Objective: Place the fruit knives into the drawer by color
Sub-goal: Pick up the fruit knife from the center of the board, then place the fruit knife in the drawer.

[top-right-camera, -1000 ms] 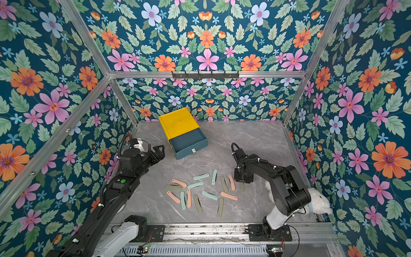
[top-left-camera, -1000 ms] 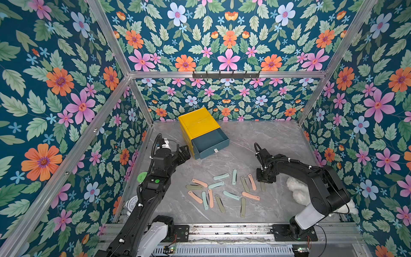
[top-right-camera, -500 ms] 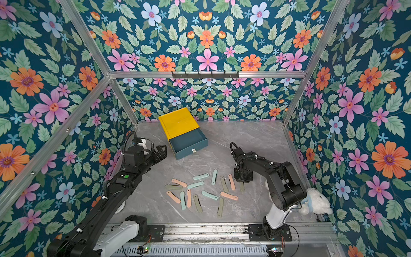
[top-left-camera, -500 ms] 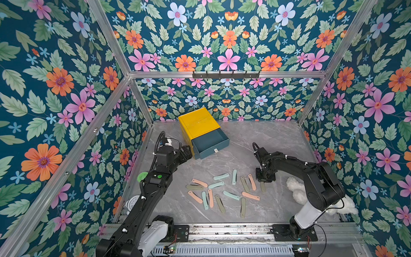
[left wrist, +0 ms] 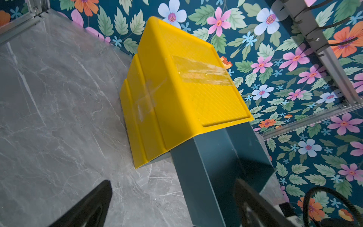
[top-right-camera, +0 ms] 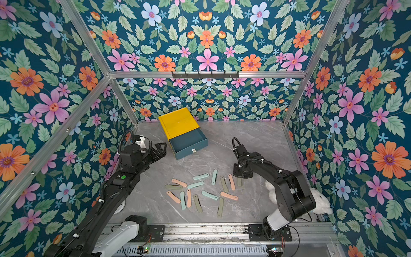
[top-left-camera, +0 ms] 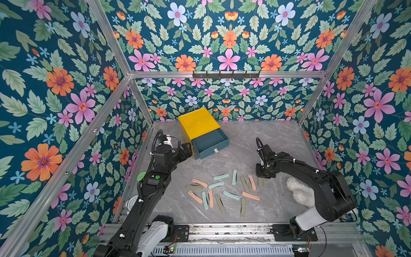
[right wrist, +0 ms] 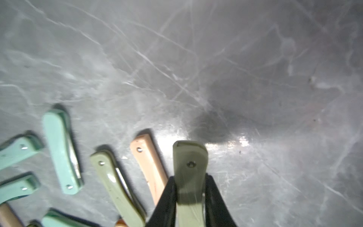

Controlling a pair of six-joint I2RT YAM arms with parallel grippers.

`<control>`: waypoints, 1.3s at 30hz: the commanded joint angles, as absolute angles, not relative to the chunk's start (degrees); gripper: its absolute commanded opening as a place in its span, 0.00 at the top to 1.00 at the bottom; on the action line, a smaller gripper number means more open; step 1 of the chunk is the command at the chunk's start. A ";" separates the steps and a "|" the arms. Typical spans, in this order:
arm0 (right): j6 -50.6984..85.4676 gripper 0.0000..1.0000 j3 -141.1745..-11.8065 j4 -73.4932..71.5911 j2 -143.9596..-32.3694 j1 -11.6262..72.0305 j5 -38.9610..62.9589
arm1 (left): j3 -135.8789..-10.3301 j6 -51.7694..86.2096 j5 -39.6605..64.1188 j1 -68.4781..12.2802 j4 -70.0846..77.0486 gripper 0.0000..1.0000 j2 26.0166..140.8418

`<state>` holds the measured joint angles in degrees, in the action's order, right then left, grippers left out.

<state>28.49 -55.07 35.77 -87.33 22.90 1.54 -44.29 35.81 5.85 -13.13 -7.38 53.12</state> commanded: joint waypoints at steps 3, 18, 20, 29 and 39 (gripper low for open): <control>26.76 0.89 -57.30 32.65 -80.37 23.15 5.09 | -45.00 34.61 6.15 -13.05 -7.51 0.01 51.75; 22.50 0.90 -101.71 30.29 -98.18 37.26 9.80 | -48.69 33.15 7.61 -13.05 -8.87 0.01 51.11; 22.58 0.90 -106.65 29.26 -102.77 37.35 10.35 | -48.61 33.04 7.71 -13.08 -9.14 0.01 50.96; 23.13 0.90 -120.25 32.68 -115.49 37.29 11.16 | -48.19 32.45 9.29 -13.10 -9.49 0.01 50.32; 25.59 0.70 -116.10 31.45 -115.80 37.35 10.84 | -47.99 31.29 9.65 -13.10 -9.18 0.01 50.88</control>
